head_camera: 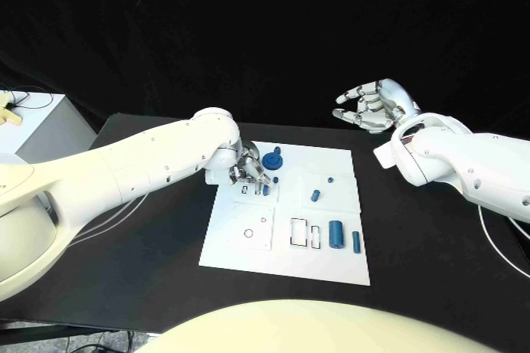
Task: Assemble the parts on the task board
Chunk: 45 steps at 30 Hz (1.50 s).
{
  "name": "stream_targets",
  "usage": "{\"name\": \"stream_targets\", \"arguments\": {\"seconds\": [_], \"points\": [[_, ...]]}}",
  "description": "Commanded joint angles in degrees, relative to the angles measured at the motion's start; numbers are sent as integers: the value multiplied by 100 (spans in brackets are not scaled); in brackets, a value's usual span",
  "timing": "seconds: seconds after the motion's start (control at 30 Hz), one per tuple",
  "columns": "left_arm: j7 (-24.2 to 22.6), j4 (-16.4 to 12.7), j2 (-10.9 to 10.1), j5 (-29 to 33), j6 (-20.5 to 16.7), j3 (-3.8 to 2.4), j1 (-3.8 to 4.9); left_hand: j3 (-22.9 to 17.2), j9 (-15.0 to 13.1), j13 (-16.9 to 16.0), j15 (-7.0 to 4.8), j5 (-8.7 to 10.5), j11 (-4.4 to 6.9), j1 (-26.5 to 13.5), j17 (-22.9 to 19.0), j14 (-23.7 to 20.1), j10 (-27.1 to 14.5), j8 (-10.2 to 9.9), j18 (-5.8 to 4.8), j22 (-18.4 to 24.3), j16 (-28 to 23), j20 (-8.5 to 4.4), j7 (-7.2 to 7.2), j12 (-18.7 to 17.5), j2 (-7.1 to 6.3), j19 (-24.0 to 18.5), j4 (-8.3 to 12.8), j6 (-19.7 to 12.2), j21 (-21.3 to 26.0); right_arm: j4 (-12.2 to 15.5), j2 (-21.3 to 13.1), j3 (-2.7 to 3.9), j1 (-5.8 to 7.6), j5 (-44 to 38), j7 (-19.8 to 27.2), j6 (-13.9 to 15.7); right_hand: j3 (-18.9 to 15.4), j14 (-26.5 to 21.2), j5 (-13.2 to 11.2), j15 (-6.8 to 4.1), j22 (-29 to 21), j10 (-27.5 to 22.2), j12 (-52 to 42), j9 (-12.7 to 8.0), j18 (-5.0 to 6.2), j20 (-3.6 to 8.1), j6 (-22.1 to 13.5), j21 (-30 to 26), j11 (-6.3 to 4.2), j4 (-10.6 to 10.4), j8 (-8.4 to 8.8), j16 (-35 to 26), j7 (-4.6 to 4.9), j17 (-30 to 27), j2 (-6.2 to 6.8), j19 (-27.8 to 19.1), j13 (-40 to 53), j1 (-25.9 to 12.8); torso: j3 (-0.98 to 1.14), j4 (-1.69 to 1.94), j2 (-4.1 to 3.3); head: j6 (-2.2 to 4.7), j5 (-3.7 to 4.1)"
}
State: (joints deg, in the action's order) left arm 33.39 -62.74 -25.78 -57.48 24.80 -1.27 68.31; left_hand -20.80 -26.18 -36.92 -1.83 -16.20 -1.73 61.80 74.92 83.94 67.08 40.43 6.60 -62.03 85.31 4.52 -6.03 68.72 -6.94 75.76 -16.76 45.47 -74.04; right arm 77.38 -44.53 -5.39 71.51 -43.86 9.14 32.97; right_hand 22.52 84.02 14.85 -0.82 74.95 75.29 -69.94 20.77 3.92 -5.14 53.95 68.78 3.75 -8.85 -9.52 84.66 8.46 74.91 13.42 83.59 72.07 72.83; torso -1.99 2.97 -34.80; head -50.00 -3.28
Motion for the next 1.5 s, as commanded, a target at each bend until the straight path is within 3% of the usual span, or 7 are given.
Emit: {"name": "stream_targets", "arguments": {"seconds": [0.03, 0.57, 1.2, 1.3, 1.37, 1.5], "points": [[-2, -7, 14, 22, 166, 1, -14, 13, -5, 0, -38, 26, 32, -24, 569, 345, 20, 27, -83, -8, 30, -42, 20, 25, 3, -14, 13, 0, -37, 12, -5, 4, 2, -71, -19, 11, -19, 321, 1, 24, 536, -34, 17, 6, 23, 0, -40, -19, -1, 4, -21, -40, 17, 623, -25, -28, -3, -20, 3, 4, -1, 0, 6], [-51, -18, 2, 80, 257, 4, -49, -25, -87, 4, -47, 10, 41, 83, 563, 340, -6, 57, -78, 13, 24, -53, 31, 11, 48, -40, 31, -32, -28, 31, 11, 4, 1, -109, -120, 23, -10, 315, 6, 25, 528, -42, 23, 9, 27, -2, -48, -40, -1, 19, -30, -49, 18, 613, -38, -35, -6, 10, 2, 3, 1, 0, -5], [-133, -88, -30, 297, -36, 2, -52, -294, -429, -73, -92, -12, 96, 517, 572, 342, -1, 235, -78, -8, 17, -89, 93, 1, 160, -62, 70, -65, -48, -2, 38, 4, -1, -151, -205, -13, -6, 314, 3, 26, 524, -38, 17, 13, 29, -3, -49, -50, 0, 20, -39, -50, 20, 612, -52, -38, 0, 18, 5, 2, -2, 0, -13], [-128, -99, -44, 382, -87, 1, -52, -477, -637, -111, -126, -18, 139, 685, 572, 342, 7, 397, -74, -7, 12, -118, 144, -6, 187, -72, 110, -54, -48, -9, 40, 4, -1, -158, -222, -30, -7, 312, 2, 26, 516, -43, 23, 13, 32, -3, -50, -68, 1, 20, -40, -54, 20, 607, -52, -44, -5, 18, 3, 1, -2, 0, -26], [-130, -111, -56, 438, -115, 1, -52, -806, -857, -129, -159, -23, 173, 836, 577, 344, 12, 536, -76, -10, 8, -151, 179, -29, 214, -79, 172, -136, -50, -15, 41, 3, -2, -160, -235, -44, -8, 310, 1, 26, 515, -45, 25, 14, 33, -4, -50, -71, 1, 19, -42, -56, 21, 603, -52, -44, -7, 17, 4, 1, 1, 0, -29], [-141, -137, -73, 545, -171, -2, -52, -1368, -1188, -176, -191, -29, 208, 916, 579, 345, 40, 751, -76, -20, -1, -182, 219, -53, 138, -82, 341, -204, -57, -27, 42, 3, -3, -169, -275, -87, -8, 310, 1, 26, 515, -45, 25, 14, 33, -4, -50, -71, 1, 19, -42, -56, 21, 603, -52, -44, -7, 17, 1, 2, 4, 0, -25]]}}
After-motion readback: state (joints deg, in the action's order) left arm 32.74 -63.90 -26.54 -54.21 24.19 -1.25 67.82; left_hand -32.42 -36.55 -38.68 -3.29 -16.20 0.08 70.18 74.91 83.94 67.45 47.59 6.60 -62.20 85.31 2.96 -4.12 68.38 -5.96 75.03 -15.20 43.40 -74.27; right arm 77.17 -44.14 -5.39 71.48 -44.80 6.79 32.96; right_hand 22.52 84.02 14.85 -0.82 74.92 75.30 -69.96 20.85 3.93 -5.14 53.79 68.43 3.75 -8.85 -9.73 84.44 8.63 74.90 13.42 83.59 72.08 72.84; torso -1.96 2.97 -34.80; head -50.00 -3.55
